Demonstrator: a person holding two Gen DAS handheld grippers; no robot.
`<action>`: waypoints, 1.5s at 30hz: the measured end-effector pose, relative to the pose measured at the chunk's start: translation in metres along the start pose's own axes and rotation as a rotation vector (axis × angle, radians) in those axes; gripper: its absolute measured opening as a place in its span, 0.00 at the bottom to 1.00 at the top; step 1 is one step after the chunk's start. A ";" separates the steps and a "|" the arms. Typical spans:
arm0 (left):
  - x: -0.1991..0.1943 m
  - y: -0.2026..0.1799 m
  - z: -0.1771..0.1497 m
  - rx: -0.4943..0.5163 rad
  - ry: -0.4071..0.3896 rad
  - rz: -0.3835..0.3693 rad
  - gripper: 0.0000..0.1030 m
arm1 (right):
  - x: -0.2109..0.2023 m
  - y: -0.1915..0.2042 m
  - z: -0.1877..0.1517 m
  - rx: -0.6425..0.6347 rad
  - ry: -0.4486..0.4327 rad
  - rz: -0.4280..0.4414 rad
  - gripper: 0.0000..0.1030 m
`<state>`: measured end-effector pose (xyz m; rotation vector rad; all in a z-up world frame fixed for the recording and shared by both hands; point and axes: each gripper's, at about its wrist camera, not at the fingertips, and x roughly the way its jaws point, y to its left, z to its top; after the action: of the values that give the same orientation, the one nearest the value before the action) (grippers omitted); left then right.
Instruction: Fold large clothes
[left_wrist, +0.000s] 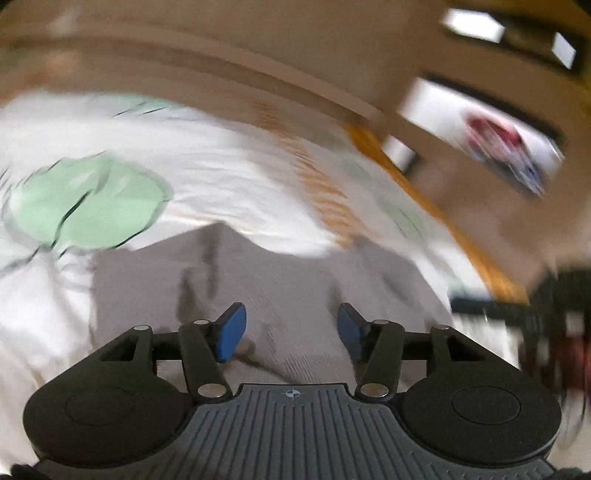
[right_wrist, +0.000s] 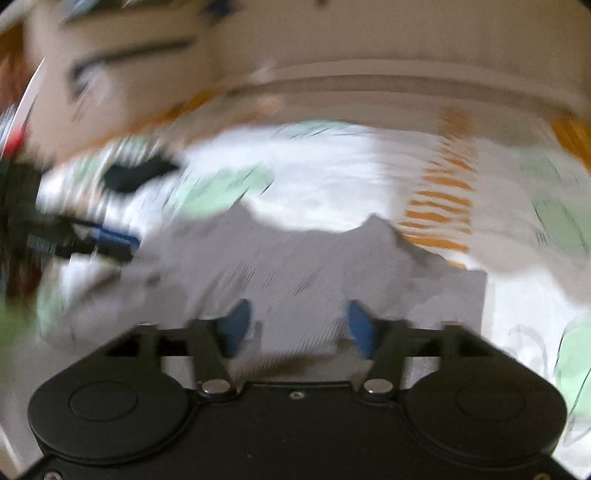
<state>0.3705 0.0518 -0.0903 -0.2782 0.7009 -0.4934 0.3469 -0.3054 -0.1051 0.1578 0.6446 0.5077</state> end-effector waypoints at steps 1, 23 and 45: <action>0.008 0.002 -0.001 -0.040 -0.009 0.026 0.53 | 0.006 -0.006 0.002 0.063 -0.004 -0.017 0.65; 0.058 0.039 -0.004 -0.212 -0.007 -0.029 0.11 | 0.065 -0.050 -0.013 0.377 -0.001 0.039 0.56; 0.040 0.063 -0.001 -0.239 0.013 0.139 0.27 | 0.055 -0.068 -0.016 0.404 0.036 -0.145 0.20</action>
<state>0.4170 0.0845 -0.1384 -0.4473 0.7874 -0.2787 0.4022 -0.3369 -0.1668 0.4804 0.7835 0.2361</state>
